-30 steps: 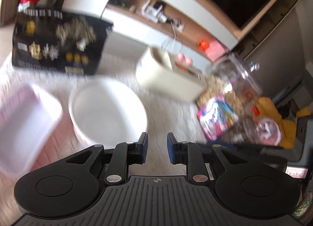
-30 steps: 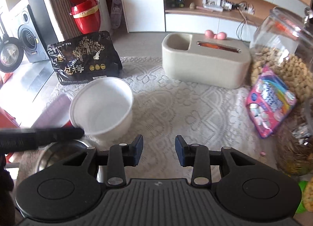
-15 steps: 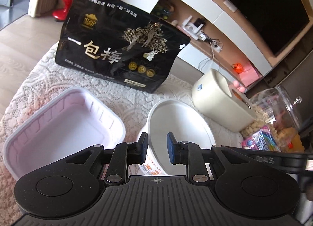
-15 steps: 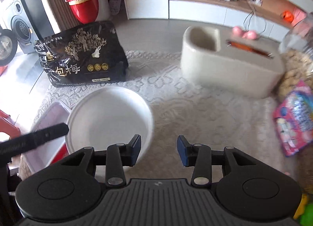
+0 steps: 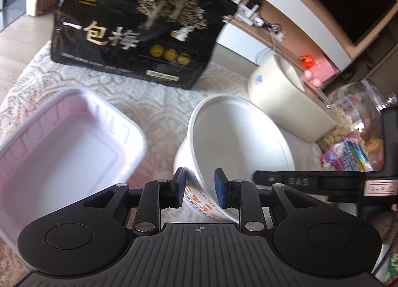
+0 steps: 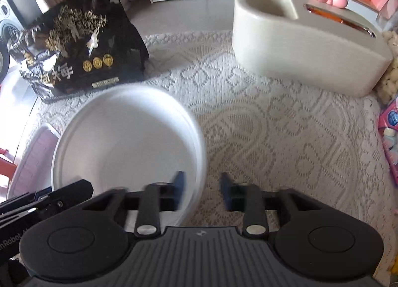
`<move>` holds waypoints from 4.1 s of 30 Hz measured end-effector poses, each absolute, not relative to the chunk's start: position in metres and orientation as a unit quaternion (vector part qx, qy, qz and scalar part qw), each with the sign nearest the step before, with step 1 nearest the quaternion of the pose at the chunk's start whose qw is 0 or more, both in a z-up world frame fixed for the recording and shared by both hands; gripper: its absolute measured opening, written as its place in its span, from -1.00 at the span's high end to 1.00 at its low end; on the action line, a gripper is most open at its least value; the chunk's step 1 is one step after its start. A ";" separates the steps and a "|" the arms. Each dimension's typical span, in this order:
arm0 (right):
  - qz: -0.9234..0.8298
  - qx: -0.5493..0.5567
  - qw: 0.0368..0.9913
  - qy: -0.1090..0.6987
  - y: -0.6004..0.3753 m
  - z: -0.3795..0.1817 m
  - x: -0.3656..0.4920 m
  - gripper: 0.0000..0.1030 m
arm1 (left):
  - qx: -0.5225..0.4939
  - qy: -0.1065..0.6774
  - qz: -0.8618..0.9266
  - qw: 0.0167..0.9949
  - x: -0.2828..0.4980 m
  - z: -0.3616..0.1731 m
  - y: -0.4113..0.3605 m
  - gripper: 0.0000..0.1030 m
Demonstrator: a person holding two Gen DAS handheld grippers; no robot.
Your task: Organize plates and bowls
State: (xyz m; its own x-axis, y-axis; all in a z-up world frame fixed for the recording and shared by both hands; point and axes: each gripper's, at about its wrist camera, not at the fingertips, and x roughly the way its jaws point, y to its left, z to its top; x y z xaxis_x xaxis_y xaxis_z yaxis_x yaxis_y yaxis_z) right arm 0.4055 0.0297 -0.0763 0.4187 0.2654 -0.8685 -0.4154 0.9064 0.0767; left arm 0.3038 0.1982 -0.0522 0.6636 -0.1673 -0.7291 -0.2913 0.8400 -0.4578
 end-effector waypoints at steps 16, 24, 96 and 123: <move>0.210 -0.043 0.830 0.515 -0.039 -0.083 0.415 0.65 | -0.217 0.477 0.023 0.851 0.357 -0.061 0.142 0.42; 0.234 -0.016 0.816 0.527 -0.036 -0.092 0.422 0.58 | -0.173 0.492 0.056 0.851 0.372 -0.052 0.124 0.41; 0.222 -0.010 0.849 0.480 -0.187 -0.076 0.265 0.18 | -0.158 0.473 -0.036 0.866 0.218 -0.004 0.006 0.44; 0.270 0.067 0.823 0.496 -0.198 -0.091 0.285 -0.11 | -0.169 0.481 -0.043 0.859 0.228 -0.004 0.011 0.47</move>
State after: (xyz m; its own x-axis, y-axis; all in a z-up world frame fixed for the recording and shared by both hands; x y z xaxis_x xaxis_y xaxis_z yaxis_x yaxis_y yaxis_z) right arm 0.2853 -0.1979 -0.0907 0.3623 0.5112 -0.7794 -0.3788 0.8448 0.3780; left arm 0.2281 0.0109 -0.0035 0.5334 -0.2361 -0.8122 -0.0890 0.9393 -0.3314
